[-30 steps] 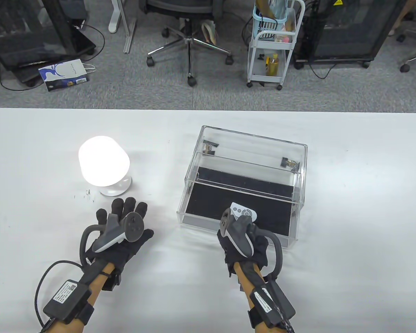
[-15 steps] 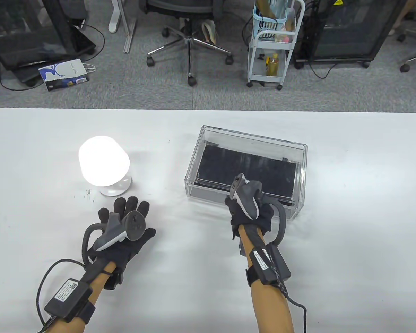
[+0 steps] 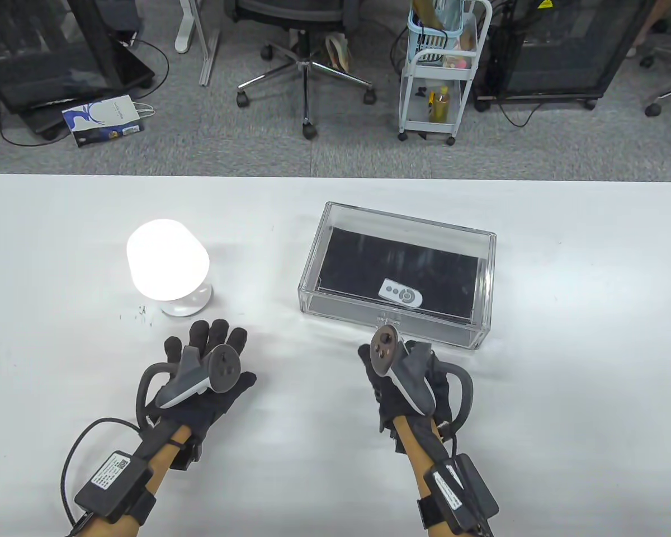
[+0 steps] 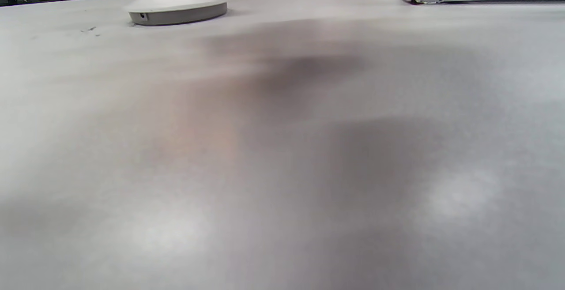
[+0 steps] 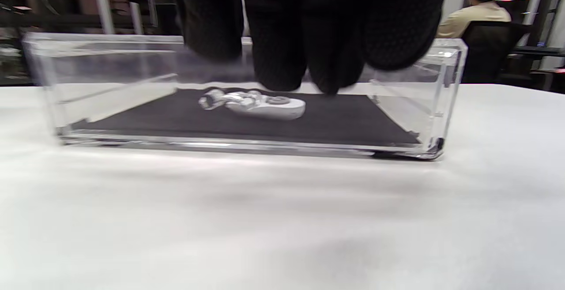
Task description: Take out the desk lamp remote control from the drawer and turn on the desk lamp
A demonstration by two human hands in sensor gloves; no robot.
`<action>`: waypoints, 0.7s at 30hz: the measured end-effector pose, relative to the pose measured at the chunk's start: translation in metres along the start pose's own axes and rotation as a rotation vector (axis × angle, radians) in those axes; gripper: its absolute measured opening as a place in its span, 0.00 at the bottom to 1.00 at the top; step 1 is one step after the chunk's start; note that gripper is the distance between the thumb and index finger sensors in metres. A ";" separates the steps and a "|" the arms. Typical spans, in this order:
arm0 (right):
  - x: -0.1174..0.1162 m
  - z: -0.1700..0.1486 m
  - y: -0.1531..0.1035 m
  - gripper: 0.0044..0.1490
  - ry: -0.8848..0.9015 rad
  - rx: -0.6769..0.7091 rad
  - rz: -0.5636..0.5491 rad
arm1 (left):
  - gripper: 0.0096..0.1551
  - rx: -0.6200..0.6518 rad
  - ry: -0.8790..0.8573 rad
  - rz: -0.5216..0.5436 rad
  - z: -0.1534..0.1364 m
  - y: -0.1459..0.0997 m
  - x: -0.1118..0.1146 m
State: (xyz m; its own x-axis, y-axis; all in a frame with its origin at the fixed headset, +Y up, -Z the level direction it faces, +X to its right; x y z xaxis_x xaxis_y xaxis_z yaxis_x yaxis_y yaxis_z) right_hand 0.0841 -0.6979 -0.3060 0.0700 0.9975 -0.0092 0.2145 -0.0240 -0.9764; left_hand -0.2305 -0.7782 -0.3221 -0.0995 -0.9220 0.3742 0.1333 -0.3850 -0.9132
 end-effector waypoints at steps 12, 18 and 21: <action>-0.039 0.010 -0.016 0.55 -0.110 0.161 0.040 | 0.45 -0.023 0.007 0.023 -0.007 -0.001 0.002; -0.051 0.005 -0.011 0.56 -0.107 0.150 0.135 | 0.45 -0.027 0.018 0.023 -0.008 0.001 0.007; -0.053 0.004 -0.010 0.56 -0.117 0.141 0.146 | 0.45 -0.022 0.028 0.018 -0.006 0.002 0.009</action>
State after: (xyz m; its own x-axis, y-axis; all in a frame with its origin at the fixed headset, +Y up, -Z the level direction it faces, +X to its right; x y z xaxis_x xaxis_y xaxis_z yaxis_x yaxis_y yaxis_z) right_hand 0.0743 -0.7498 -0.2972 -0.0251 0.9852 -0.1693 0.0712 -0.1672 -0.9834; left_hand -0.2368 -0.7873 -0.3214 -0.1250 -0.9272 0.3531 0.1137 -0.3669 -0.9233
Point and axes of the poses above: the tracker on the back of each hand, its own z axis roughly to the thumb side, its own y axis roughly from the wrist to the fingertips, x = y × z, the point moved 5 cm from there along y, roughly from the wrist to the fingertips
